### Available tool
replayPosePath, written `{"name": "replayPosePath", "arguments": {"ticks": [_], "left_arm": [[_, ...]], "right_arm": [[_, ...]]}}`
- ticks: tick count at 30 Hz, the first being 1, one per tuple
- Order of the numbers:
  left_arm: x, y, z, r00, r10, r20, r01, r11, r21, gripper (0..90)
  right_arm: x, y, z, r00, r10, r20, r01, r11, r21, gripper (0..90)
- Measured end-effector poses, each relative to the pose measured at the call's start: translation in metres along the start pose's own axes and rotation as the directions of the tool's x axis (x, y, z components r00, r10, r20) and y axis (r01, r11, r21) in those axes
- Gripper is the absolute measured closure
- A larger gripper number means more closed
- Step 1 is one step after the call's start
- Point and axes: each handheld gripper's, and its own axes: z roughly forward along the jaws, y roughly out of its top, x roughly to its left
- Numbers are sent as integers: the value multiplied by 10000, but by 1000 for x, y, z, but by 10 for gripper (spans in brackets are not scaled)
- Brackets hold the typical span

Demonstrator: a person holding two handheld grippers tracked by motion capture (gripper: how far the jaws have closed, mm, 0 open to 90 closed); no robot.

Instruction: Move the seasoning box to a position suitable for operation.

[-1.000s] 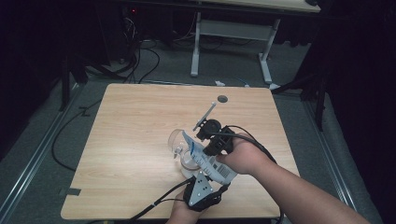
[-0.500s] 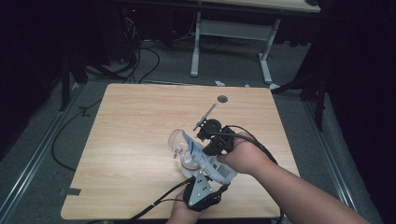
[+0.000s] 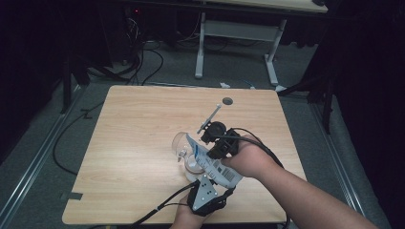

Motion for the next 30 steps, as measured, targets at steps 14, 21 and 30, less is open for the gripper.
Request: {"name": "replayPosePath", "arguments": {"ticks": [14, 21, 30], "left_arm": [[0, 0, 0, 10000, 17, 7, -17, 10000, 0, 576], [0, 1, -1, 10000, 7, 47, -7, 10000, -12, 575], [1, 2, -1, 10000, -16, 75, 16, 10000, -10, 573]], "right_arm": [[0, 0, 0, 9999, -96, -30, 96, 9999, -48, 896], [0, 0, 0, 9999, -116, -24, 116, 9999, -24, 896], [1, 1, -1, 9999, -154, 33, 155, 9999, -45, 895]]}}
